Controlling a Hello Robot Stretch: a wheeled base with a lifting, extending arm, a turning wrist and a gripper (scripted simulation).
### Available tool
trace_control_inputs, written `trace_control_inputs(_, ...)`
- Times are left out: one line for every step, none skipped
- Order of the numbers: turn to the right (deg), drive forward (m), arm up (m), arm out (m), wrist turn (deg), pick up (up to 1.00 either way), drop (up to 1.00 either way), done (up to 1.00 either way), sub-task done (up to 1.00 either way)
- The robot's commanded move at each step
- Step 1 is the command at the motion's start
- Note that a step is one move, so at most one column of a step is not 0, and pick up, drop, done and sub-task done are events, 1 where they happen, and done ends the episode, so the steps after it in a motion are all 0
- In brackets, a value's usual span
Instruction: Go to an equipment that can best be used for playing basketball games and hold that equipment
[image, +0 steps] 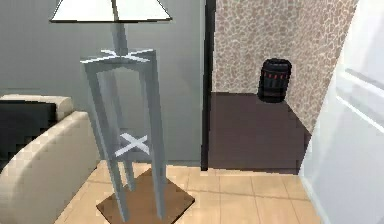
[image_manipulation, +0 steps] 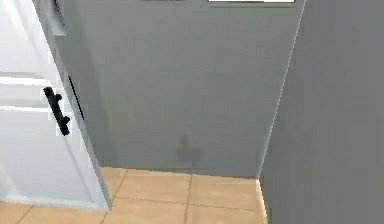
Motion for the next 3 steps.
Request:
trace_control_inputs(-45.0,0.0,0.0,0.0,0.0,0.0,0.0,0.0,0.0)
trace_control_inputs(-33.0,0.0,0.0,0.0,0.0,0.0,0.0,0.0,0.0)
trace_control_inputs(0.0,1.0,0.0,0.0,0.0,0.0,0.0,0.0,0.0)
